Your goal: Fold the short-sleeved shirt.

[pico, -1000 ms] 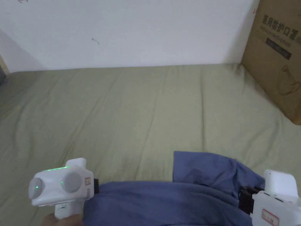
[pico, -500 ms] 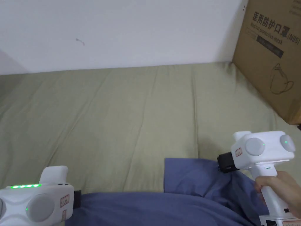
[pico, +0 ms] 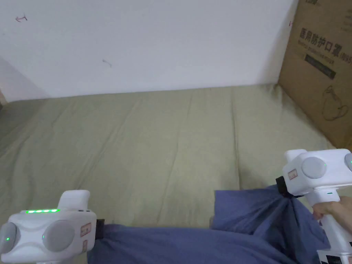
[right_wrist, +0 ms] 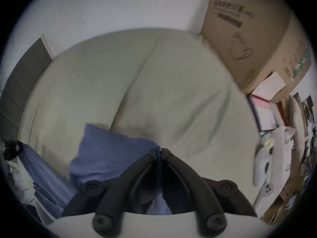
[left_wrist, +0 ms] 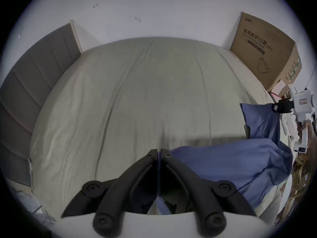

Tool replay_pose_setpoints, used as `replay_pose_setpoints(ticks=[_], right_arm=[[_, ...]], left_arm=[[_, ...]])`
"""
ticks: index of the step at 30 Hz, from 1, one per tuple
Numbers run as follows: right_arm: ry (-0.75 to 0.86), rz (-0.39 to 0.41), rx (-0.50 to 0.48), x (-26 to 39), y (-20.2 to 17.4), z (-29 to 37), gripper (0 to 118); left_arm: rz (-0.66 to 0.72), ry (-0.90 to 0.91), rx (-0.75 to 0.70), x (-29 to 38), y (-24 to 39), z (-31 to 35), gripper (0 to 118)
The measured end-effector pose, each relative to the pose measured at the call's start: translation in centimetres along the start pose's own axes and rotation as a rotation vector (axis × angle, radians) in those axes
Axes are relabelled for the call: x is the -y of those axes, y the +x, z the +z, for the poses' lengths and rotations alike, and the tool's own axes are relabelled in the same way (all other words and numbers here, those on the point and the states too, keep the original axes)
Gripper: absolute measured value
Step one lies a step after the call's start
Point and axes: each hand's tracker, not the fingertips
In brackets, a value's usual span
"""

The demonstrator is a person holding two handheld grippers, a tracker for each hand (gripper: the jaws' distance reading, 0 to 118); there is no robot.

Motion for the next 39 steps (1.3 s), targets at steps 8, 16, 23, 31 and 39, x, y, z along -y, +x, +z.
replay_pose_setpoints(ticks=[8,16,23,31,39], right_arm=[[0.236,-0.091,0.114,-2.6,5.1,14.3,4],[0.402,-0.207,0.081,-1.3,8.1,26.1,4],[0.489,-0.293,0.038,-2.7,8.5,30.8,4],[0.557,-0.345,0.032,-12.5,7.7,33.4,4],[0.674,-0.299,0.089,-25.4,4.2,34.0,4]], left_arm=[[-0.017,0.164,-0.057,-2.3,-1.2,9.0,2],[-0.044,0.34,-0.081,-4.5,-0.8,18.4,2],[-0.034,0.427,-0.101,-8.3,-0.3,23.3,2],[0.033,0.482,-0.107,-18.5,-2.2,25.6,2],[0.041,0.546,-0.141,-32.2,-4.6,26.6,2]])
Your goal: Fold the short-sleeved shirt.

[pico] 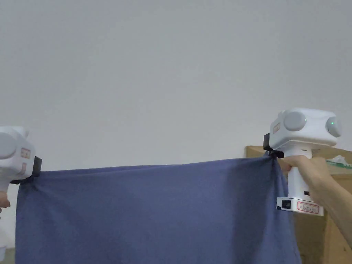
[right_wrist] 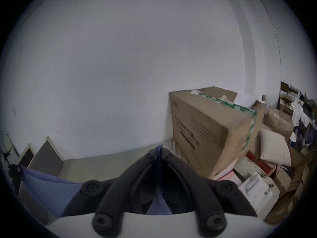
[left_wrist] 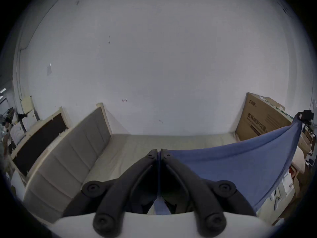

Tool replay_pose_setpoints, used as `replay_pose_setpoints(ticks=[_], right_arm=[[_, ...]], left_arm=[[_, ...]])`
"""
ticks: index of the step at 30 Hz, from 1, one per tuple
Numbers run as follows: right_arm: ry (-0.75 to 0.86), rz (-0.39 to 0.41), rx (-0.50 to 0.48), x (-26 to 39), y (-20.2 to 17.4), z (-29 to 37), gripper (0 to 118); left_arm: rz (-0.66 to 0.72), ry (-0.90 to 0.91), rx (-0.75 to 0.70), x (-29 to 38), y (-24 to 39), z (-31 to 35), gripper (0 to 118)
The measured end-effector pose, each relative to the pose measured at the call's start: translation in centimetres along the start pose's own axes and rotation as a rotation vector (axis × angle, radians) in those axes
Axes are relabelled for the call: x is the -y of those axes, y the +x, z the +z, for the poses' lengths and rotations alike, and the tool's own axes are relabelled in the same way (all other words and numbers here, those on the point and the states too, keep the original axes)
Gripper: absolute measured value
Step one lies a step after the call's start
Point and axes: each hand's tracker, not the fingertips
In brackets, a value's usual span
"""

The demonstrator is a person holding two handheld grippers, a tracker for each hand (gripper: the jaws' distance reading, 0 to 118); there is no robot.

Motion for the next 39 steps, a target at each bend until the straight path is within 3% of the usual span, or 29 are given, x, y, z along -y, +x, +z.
replay_pose_setpoints(ticks=[4,7,10,13,16,20,23,31,32,36,39], right_arm=[[0.066,-0.076,-0.056,-3.9,-2.5,-2.6,4],[0.181,-0.051,0.011,-6.6,-4.4,-3.1,4],[0.164,-0.086,-0.051,-8.9,-6.1,-3.3,4],[0.21,-0.028,-0.014,-9.1,-7.7,-3.2,4],[0.179,0.055,-0.006,-7.6,-8.6,-4.5,4],[0.079,0.023,-0.014,-2.9,-8.4,-8.2,4],[-0.013,0.072,-0.006,2.2,-7.9,-12.0,4],[-0.352,0.074,0.058,20.1,-5.9,-24.0,4],[-0.38,0.109,0.066,22.2,-5.7,-25.1,4],[-0.547,0.075,0.08,30.0,-4.0,-28.4,4],[-0.607,0.105,0.085,34.4,-3.2,-29.0,4]], left_arm=[[-0.045,0.104,-0.083,-5.3,-0.1,-2.4,2],[-0.075,0.078,-0.077,-9.1,-1.1,-4.9,1],[-0.061,0.119,-0.123,-11.7,-1.4,-5.8,1],[-0.044,0.219,-0.173,-12.2,-1.5,-6.5,1],[-0.042,0.185,-0.183,-10.3,-1.3,-8.1,1],[0.018,0.105,-0.214,-5.1,-0.9,-12.5,1],[-0.023,0.011,-0.232,0.3,-0.1,-16.8,1],[-0.018,-0.316,-0.238,18.0,2.4,-29.2,1],[-0.019,-0.344,-0.234,20.2,2.6,-30.3,1],[-0.047,-0.459,-0.254,27.9,3.1,-33.9,1],[0.005,-0.537,-0.253,32.7,2.6,-34.7,1]])
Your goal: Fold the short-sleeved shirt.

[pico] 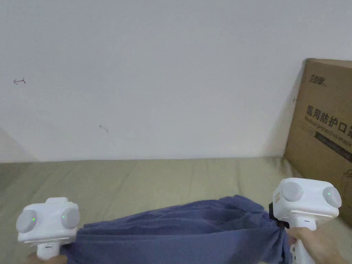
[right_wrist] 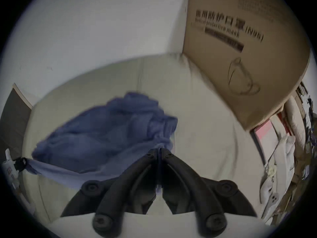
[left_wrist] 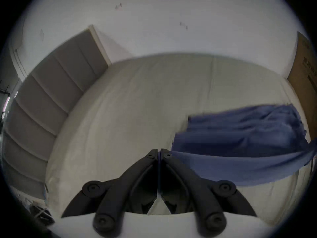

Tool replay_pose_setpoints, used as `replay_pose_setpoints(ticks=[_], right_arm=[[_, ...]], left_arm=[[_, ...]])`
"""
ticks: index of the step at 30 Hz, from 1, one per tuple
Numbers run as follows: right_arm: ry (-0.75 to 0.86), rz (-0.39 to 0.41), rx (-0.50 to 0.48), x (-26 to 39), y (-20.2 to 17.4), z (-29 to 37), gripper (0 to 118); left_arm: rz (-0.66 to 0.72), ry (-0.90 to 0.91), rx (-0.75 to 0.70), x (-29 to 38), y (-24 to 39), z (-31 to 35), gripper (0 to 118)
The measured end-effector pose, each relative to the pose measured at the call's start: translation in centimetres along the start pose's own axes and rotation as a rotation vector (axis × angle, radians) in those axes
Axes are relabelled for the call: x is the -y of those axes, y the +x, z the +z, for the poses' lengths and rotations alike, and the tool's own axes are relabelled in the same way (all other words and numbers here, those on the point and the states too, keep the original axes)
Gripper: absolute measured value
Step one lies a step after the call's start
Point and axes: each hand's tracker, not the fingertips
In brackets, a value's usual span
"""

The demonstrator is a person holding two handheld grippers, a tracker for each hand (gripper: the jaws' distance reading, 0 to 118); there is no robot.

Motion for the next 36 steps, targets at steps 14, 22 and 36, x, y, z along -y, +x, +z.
replay_pose_setpoints(ticks=[14,22,36], right_arm=[[-0.001,0.054,-0.07,13.6,5.9,10.5,4],[-0.015,0.072,-0.096,31.1,10.2,21.3,4],[-0.046,-0.027,-0.096,44.8,15.5,24.4,5]], left_arm=[[-0.064,0.042,0.114,14.3,-7.1,11.5,1],[-0.149,0.057,0.109,26.1,-12.1,20.7,1],[-0.181,0.012,0.12,42.1,-16.4,26.2,2]])
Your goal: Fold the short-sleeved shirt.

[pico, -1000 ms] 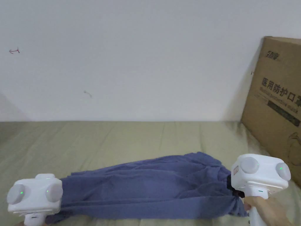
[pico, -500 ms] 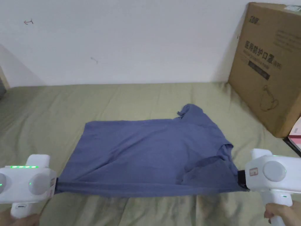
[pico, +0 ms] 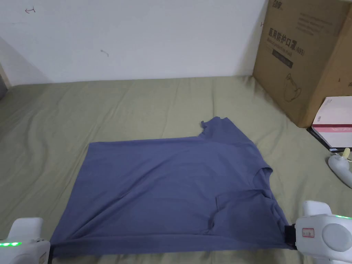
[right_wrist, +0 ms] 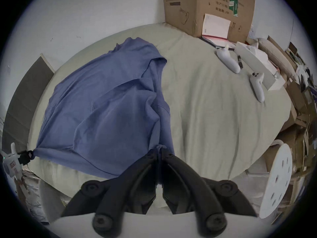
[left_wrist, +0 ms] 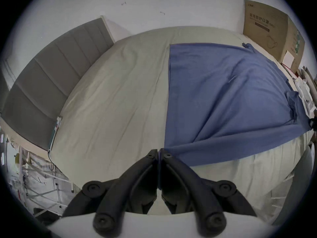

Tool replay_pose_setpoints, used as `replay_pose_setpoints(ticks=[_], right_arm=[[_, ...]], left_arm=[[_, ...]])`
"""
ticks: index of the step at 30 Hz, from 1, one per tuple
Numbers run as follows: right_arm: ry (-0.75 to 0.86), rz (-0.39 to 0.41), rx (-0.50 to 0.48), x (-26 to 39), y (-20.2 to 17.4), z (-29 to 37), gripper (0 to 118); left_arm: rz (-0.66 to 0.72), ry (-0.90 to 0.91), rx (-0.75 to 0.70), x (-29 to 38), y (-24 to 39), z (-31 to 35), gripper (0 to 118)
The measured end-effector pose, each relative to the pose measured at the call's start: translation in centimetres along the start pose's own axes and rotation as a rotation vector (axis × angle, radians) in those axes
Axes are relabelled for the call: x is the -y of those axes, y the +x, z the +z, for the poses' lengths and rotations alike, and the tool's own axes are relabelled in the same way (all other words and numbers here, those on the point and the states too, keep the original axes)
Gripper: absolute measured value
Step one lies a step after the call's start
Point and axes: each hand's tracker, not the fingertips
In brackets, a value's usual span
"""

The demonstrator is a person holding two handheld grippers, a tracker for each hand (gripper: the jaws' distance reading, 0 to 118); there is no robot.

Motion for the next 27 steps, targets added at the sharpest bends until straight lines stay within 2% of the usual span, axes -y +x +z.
replay_pose_setpoints(ticks=[1,2,3,4,5,6,9,10,11,12,14,15,16,17,18,21,22,23,24,25,27], right_arm=[[0.007,0.005,-0.001,-0.1,-0.1,0.1,8],[0.005,0.007,0.0,-0.4,-0.2,0.2,18],[0.006,0.014,0.006,-0.5,-0.3,0.4,45],[0.021,0.027,0.018,-0.5,-0.3,0.6,70],[0.028,0.034,0.024,-0.5,-0.4,0.9,87],[0.039,0.04,0.025,-0.3,-0.5,1.6,93],[0.106,0.101,-0.022,0.0,-1.1,3.5,93],[0.119,0.099,-0.038,0.4,-1.4,4.2,93],[0.121,0.092,-0.054,0.7,-1.6,4.5,91],[0.122,0.087,-0.082,1.0,-1.8,4.6,78],[0.117,0.085,-0.113,1.8,-2.4,4.8,59],[0.118,0.087,-0.114,2.3,-2.6,4.7,48],[0.126,0.088,-0.106,2.9,-2.9,4.0,3],[0.13,0.072,-0.08,3.4,-2.8,3.6,0],[0.096,0.127,-0.124,3.9,-3.2,3.5,0],[0.05,0.128,-0.131,4.8,-3.3,2.7,0],[0.046,0.124,-0.139,4.7,-3.6,2.9,0],[0.042,0.112,-0.141,4.7,-3.5,2.8,0],[0.041,0.098,-0.139,4.6,-3.3,2.8,0],[0.04,0.087,-0.142,4.5,-3.0,2.8,0],[0.041,0.076,-0.14,4.2,-2.8,2.8,0]], left_arm=[[0.018,0.026,0.006,-0.1,-0.1,0.4,7],[0.042,0.048,0.006,-0.2,-0.1,0.6,19],[0.061,0.055,0.004,-0.3,-0.2,0.9,48],[0.085,0.055,0.008,-0.6,-0.1,1.4,66],[0.108,0.063,0.035,-0.6,-0.2,1.7,75],[0.131,0.068,0.063,-0.6,-0.4,2.1,76],[0.125,0.067,0.134,0.0,-0.2,3.4,73],[0.112,0.064,0.159,0.4,-0.1,3.9,66],[0.109,0.073,0.198,0.8,0.1,4.4,51],[0.111,0.078,0.232,1.4,0.2,4.7,20],[0.102,0.049,0.263,2.5,0.7,5.1,3],[0.109,0.045,0.257,3.4,1.0,5.1,0],[0.115,0.049,0.247,4.2,1.2,5.2,0],[0.12,0.045,0.251,4.9,1.2,5.2,0],[0.129,0.036,0.255,5.4,1.2,5.0,0],[0.12,0.021,0.222,6.0,0.9,4.6,0],[0.126,0.043,0.177,5.9,0.5,4.5,3],[0.121,0.044,0.168,5.6,0.1,4.4,18],[0.132,0.052,0.15,5.3,-0.3,4.2,50],[0.15,0.055,0.159,4.8,-0.8,3.9,64],[0.189,0.064,0.198,3.8,-1.8,3.2,75]])
